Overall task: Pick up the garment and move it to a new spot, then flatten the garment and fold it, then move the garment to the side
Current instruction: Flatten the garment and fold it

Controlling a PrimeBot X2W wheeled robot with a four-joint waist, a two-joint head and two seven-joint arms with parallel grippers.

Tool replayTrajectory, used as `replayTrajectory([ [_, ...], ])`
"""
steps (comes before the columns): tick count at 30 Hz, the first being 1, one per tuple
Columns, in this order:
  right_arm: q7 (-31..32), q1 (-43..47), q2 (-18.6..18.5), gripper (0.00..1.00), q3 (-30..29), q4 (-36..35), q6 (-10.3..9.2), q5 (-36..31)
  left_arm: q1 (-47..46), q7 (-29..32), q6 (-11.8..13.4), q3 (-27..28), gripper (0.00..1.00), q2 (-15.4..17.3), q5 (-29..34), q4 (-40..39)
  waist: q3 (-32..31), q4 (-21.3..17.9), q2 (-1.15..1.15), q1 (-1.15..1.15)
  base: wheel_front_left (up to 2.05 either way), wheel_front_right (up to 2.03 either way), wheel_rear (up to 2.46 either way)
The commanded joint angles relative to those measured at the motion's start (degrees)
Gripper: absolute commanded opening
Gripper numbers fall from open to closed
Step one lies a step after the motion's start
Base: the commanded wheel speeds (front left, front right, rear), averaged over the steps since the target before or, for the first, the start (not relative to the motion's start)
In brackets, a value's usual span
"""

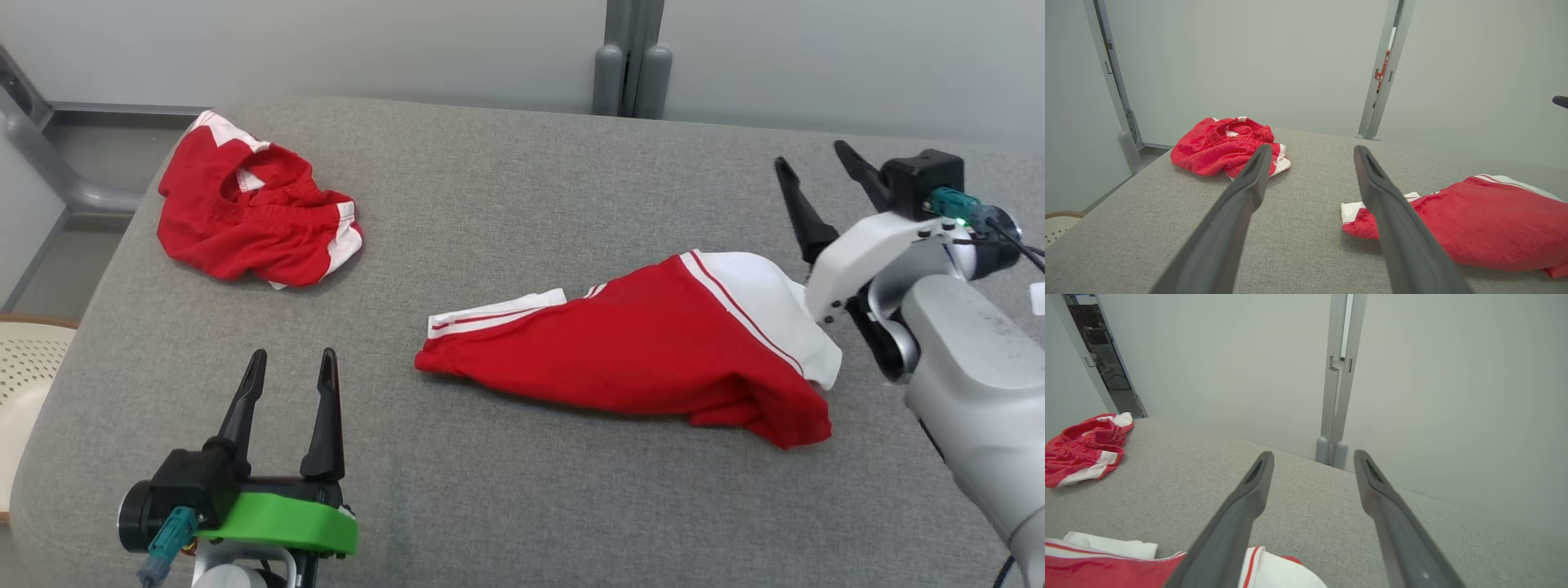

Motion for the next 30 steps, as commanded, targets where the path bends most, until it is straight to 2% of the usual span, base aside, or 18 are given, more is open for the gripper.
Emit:
replayTrajectory([
  [1, -0.18, 1.42, -1.08, 1.0, -1.08, 1.13, -0.08, -1.41, -0.32, -0.04, -0.16, 0.13, 1.0, 0.1, 0.49, -0.09, 0.77, -0.29, 0.0, 0.0, 0.0, 0.0, 0.0],
  [5, -0.18, 2.76, -2.83, 1.0, -4.48, 5.8, -0.09, -3.68, -1.16, -0.04, -0.29, -0.15, 1.0, 0.09, 0.74, -0.41, 2.72, 0.11, 0.0, 0.0, 0.0, 0.0, 0.0],
  [10, -0.18, 3.5, -2.15, 1.0, -5.47, 10.99, -0.09, -4.72, -2.23, -0.04, -0.34, -0.66, 1.0, 0.09, 0.71, -0.16, 4.42, 1.24, 0.0, 0.0, 0.0, 0.0, 0.0],
  [24, 0.04, 3.74, 0.43, 1.0, -5.94, 22.2, -0.09, -1.49, -3.84, -0.05, 0.18, -2.4, 1.0, 0.09, -0.51, -0.13, 7.69, 4.76, 0.0, 0.0, 0.0, 0.0, 0.0],
  [25, 0.48, 4.11, 0.88, 0.59, -5.76, 22.62, -0.09, -1.15, -3.84, -0.05, 0.21, -2.42, 1.0, 0.09, -0.56, -0.14, 7.72, 4.92, 0.0, 0.0, 0.0, 0.0, 0.0],
  [26, 0.66, 4.3, 1.14, 0.0, -5.58, 22.84, -0.07, -1.02, -3.84, -0.04, 0.2, -2.44, 1.0, 0.09, -0.56, -0.15, 7.71, 5.01, 0.0, 0.0, 0.0, 0.0, 0.0],
  [30, 0.45, 4.53, 0.95, 0.0, -4.94, 22.88, -0.09, -0.05, -3.33, -0.04, 0.34, -2.23, 1.0, 0.09, -0.33, -0.06, 7.21, 4.96, 0.0, 0.0, 0.0, 0.0, 0.0],
])
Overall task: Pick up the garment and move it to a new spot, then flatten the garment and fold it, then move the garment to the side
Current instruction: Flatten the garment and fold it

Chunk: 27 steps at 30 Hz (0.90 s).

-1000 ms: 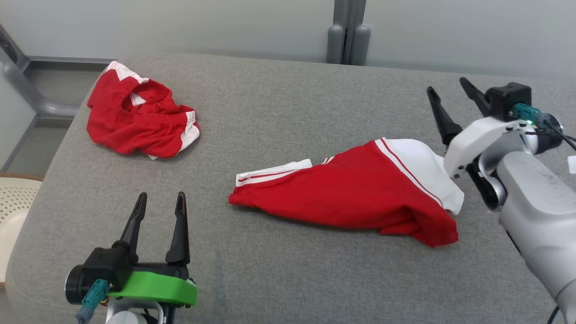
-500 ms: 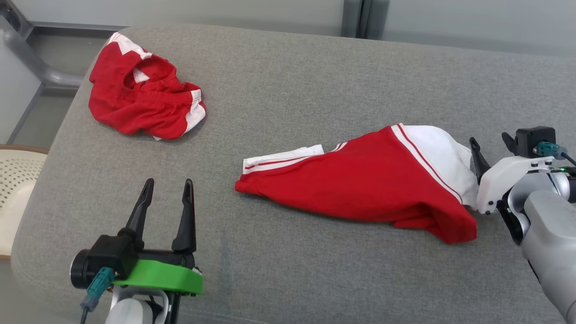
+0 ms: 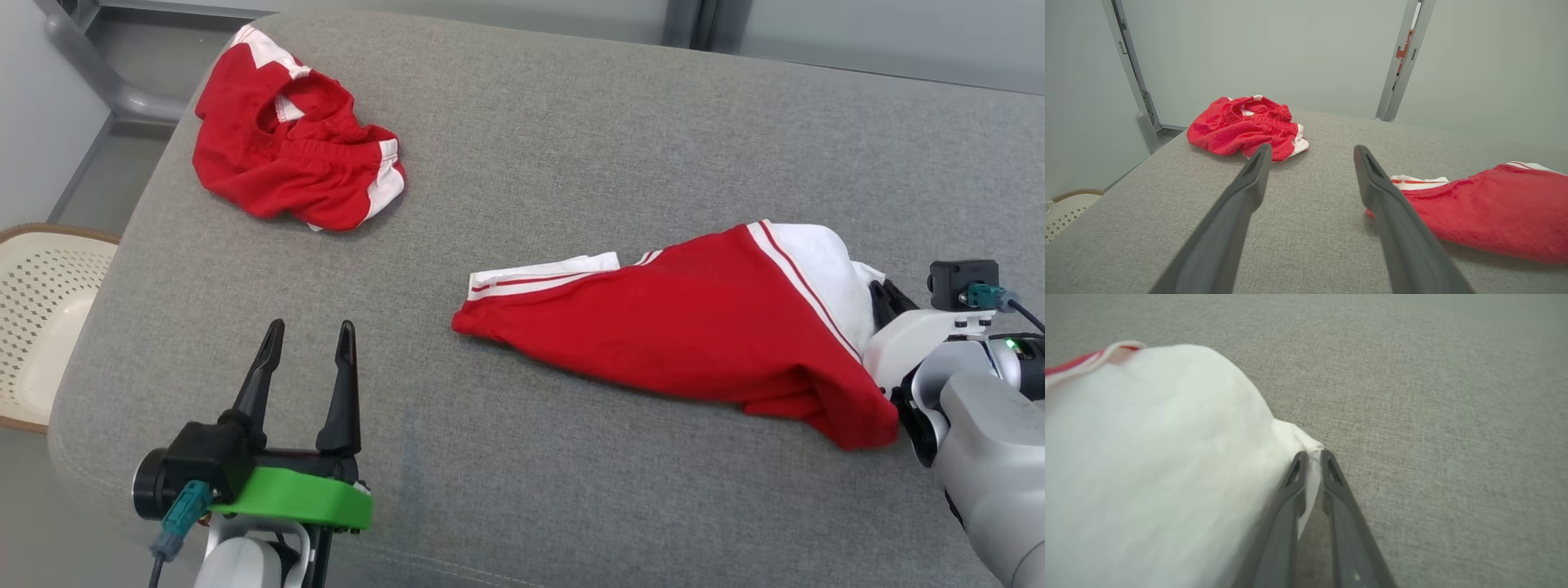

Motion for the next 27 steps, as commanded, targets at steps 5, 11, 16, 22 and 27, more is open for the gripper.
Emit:
replayTrajectory([
  [5, -0.43, 0.25, -0.93, 0.0, 0.56, -1.91, -0.12, 0.84, 0.34, -0.04, 0.27, 0.56, 1.0, 0.08, 0.41, 0.3, -1.81, -1.1, 0.0, 0.0, 0.0, 0.0, 0.0],
  [11, -0.41, 1.36, -1.16, 0.0, -2.05, -13.1, -0.11, -0.71, 1.1, -0.04, 0.07, 1.17, 1.0, 0.08, 0.68, 0.47, -4.0, -2.52, 0.0, 0.0, 0.0, 0.0, 0.0],
  [16, -0.43, 5.46, 2.86, 0.0, -2.02, -27.5, -0.1, -2.95, 1.85, -0.04, -0.19, 1.7, 1.0, 0.08, 1.1, 0.69, -5.79, -3.09, 0.0, 0.0, 0.0, 0.0, 0.0],
  [22, -0.43, 10.33, 8.25, 0.0, 5.59, -39.39, -0.1, -4.22, 2.65, -0.05, -0.39, 2.45, 1.0, 0.09, 1.48, 0.56, -6.91, -2.2, 0.0, 0.0, 0.0, 0.0, 0.0],
  [27, -0.44, 14.06, 11.55, 0.0, 15.2, -45.28, -0.1, -3.06, 2.85, -0.04, -0.55, 3.18, 1.0, 0.08, 1.76, 0.45, -7.04, -0.53, 0.0, 0.0, 0.0, 0.0, 0.0],
])
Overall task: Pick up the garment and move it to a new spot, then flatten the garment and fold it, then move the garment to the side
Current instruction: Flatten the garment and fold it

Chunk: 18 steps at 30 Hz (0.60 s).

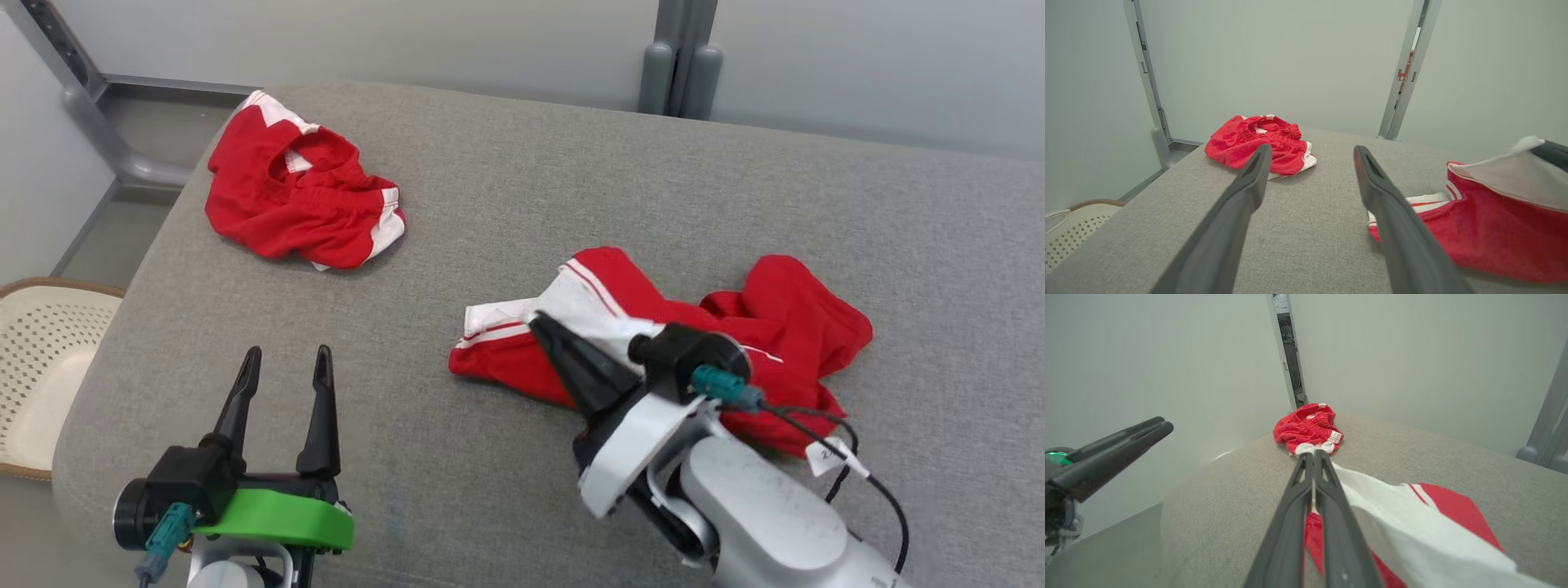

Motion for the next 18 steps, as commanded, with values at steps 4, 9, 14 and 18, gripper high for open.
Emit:
replayTrajectory([
  [4, -0.16, 3.45, 1.79, 0.0, 7.35, -1.48, -0.06, 2.54, 0.54, -0.05, -0.23, 0.29, 1.0, 0.08, 0.8, -0.24, -0.11, 2.16, 0.0, 0.0, 0.0, 0.0, 0.0],
  [9, -0.17, 6.11, 2.95, 0.0, 14.7, 0.67, -0.06, 5.97, 0.71, -0.04, -0.32, 0.51, 1.0, 0.08, 0.73, -0.25, -0.24, 3.25, 0.0, 0.0, 0.0, 0.0, 0.0],
  [14, -0.11, 4.79, 3.27, 1.0, 18.29, 2.92, -0.05, 9.11, 1.13, -0.04, -0.35, 0.95, 1.0, 0.08, 0.59, -0.29, -0.43, 2.98, 0.0, 0.0, 0.0, 0.0, 0.0],
  [18, -0.12, 2.97, 1.79, 1.0, 14.3, 1.29, -0.05, 7.97, 1.29, -0.05, -0.29, 1.12, 1.0, 0.09, 0.68, -0.39, -0.63, 1.78, 0.0, 0.0, 0.0, 0.0, 0.0],
])
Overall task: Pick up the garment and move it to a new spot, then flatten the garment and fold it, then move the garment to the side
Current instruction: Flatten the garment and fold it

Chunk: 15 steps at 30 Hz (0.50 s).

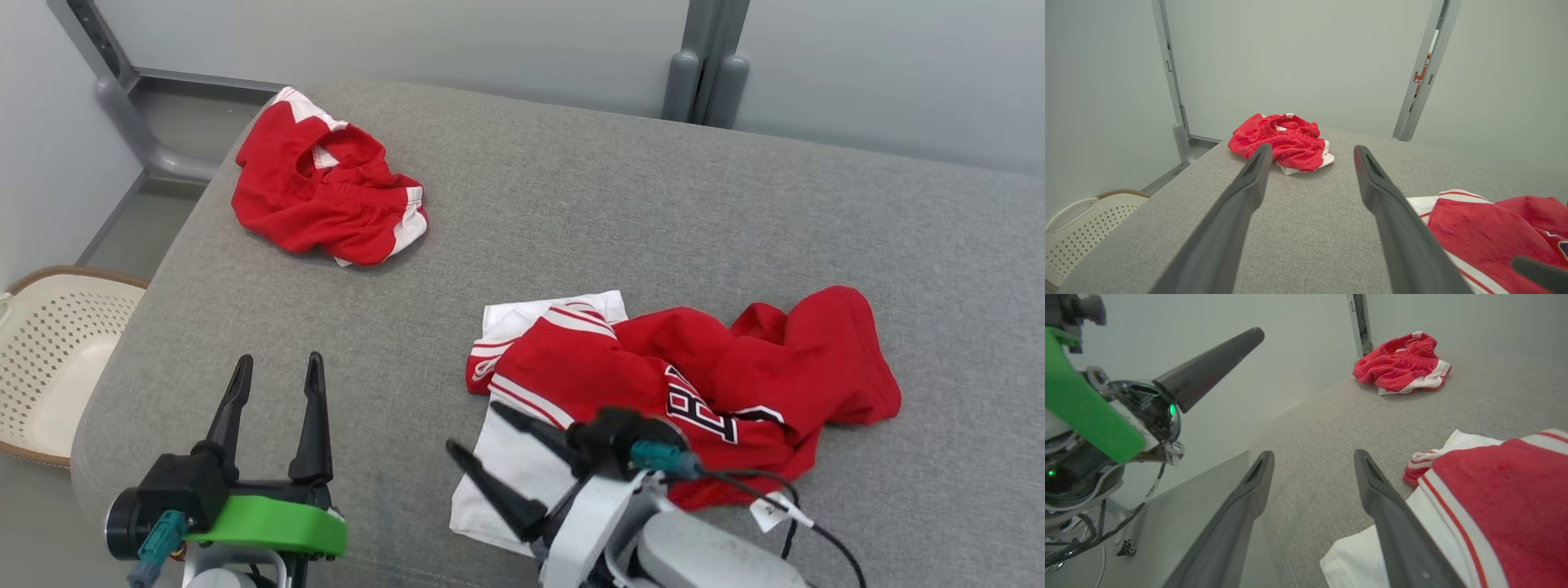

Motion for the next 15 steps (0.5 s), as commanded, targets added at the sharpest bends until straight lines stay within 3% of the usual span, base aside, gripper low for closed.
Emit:
replayTrajectory([
  [1, -0.14, -0.41, -1.32, 1.0, -1.98, -1.02, -0.02, -0.9, 0.45, -0.03, -0.09, 0.2, 1.0, 0.09, 0.68, -0.19, -0.22, -0.78, 0.0, 0.0, 0.0, 0.0, 0.0],
  [8, -0.16, 1.5, -7.46, 1.0, -16.14, -5.22, -0.04, -5.96, 1.08, -0.03, 0.22, 0.36, 1.0, 0.1, 0.83, -0.72, -0.79, -2.82, 0.0, 0.0, 0.0, 0.0, 0.0],
  [15, -0.18, 2.1, -12.61, 1.0, -29.67, -2.15, -0.03, -10.58, 0.8, -0.03, 0.17, -0.02, 1.0, 0.09, 0.85, -0.84, -0.29, -3.72, 0.0, 0.0, 0.0, 0.0, 0.0],
])
